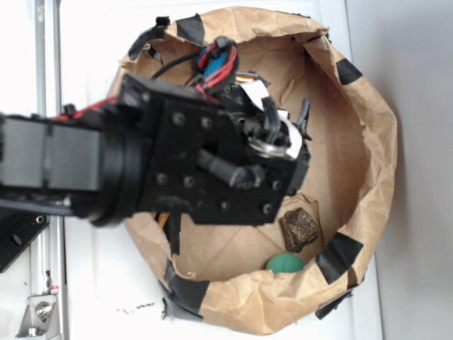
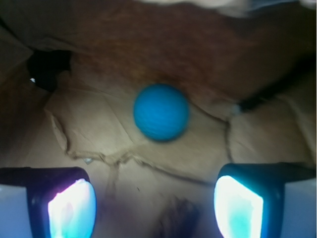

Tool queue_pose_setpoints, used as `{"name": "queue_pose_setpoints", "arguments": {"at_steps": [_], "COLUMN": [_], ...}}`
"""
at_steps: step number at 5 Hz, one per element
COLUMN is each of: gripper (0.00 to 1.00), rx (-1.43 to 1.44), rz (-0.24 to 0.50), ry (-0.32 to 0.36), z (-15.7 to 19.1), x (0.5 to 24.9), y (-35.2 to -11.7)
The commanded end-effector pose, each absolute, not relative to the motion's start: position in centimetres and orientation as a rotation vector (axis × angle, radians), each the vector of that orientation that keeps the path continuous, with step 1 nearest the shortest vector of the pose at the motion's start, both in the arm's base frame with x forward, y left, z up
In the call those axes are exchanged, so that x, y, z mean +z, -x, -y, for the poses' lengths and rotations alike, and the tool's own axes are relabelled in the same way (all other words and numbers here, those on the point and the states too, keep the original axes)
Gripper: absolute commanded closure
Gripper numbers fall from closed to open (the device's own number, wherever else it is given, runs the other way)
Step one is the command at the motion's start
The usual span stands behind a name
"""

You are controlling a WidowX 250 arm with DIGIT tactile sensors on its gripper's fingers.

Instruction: Grab the blue ball.

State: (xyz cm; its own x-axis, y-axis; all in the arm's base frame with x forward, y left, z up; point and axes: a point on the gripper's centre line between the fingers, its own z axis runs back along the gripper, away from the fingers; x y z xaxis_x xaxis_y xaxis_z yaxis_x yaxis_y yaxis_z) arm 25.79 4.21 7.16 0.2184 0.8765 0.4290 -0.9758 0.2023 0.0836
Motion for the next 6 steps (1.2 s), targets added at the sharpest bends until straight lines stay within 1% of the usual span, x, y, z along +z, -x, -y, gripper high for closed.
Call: {"name": "queue_pose_setpoints", "arguments": {"at_steps": [1,2,3,4,5,6], "gripper": [0.0,0.0,0.0,0.0,0.0,0.0], "rx": [1.279,1.301,1.296,1.3,1.299,1.313], "rz": [0.291,0.264,0.255,0.257,0.25,0.221], "ry": [-0.279,-0.293,-0.322,-0.32,-0.324,-0.347], "z": [-9.4,-10.5,-10.7,-9.5,-9.3,-9.1], "x": [7.0,6.5,5.8,5.5,5.4,5.2], "y": [-27.8,-28.1,-28.5,-25.6,-24.9,-23.9]}}
